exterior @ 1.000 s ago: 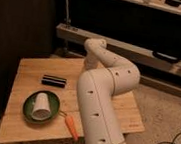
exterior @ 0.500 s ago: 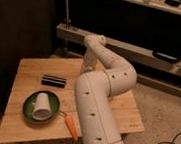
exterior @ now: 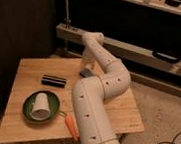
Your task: Wipe the white sponge on the table
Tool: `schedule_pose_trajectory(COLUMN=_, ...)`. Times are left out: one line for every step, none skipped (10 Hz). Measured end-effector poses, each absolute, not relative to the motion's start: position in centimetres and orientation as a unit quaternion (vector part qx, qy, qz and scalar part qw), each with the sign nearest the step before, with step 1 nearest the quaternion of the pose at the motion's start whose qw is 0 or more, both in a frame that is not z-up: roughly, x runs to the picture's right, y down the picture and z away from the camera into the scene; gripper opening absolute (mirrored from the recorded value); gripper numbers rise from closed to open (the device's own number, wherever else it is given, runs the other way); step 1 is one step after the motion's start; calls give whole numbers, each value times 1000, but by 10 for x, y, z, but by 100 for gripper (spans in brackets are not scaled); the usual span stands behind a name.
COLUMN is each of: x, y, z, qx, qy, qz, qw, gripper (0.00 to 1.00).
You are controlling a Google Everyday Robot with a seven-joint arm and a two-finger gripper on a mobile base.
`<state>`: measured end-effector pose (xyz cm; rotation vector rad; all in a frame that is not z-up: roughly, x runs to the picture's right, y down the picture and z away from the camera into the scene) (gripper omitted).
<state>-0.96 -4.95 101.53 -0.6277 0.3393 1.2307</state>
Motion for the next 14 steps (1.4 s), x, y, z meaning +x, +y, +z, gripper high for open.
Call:
schedule_pose_trajectory(x=-4, y=-50, z=1013, qx=-286, qy=153, qz=565, qw=759, gripper=57)
schedule_pose_trajectory(x=3, y=-50, z=1010, qx=-283, qy=145, qz=565, qw=762, gripper=57)
schedule_pose_trajectory(x=5, y=-49, z=1006, qx=-282, qy=134, qz=560, qw=767, gripper=57)
schedule_pose_trajectory(x=11, y=-46, z=1001, qx=-282, qy=118, qz=554, qw=774, gripper=57)
schedule_pose_trajectory(x=14, y=-42, z=997, qx=-288, qy=99, qz=548, qw=779, gripper=57)
schedule_pose_trajectory(x=16, y=-39, z=994, qx=-298, qy=83, qz=539, qw=784, gripper=57)
schedule_pose_trajectory(x=15, y=-38, z=991, qx=-306, qy=71, qz=530, qw=788, gripper=57)
schedule_pose_trajectory(x=10, y=-35, z=988, qx=-324, qy=54, qz=511, qw=795, gripper=60)
schedule_pose_trajectory(x=9, y=-35, z=985, qx=-334, qy=42, qz=498, qw=799, gripper=68)
schedule_pose_trajectory(x=8, y=-33, z=980, qx=-342, qy=33, qz=485, qw=804, gripper=77)
schedule_pose_trajectory(x=6, y=-31, z=973, qx=-341, qy=25, qz=470, qw=814, gripper=80)
schedule_pose_trajectory(x=7, y=-29, z=969, qx=-334, qy=20, qz=461, qw=822, gripper=80)
schedule_pose_trajectory(x=9, y=-26, z=967, qx=-327, qy=15, qz=455, qw=828, gripper=80)
schedule_pose_trajectory(x=9, y=-23, z=965, qx=-324, qy=10, qz=449, qw=833, gripper=80)
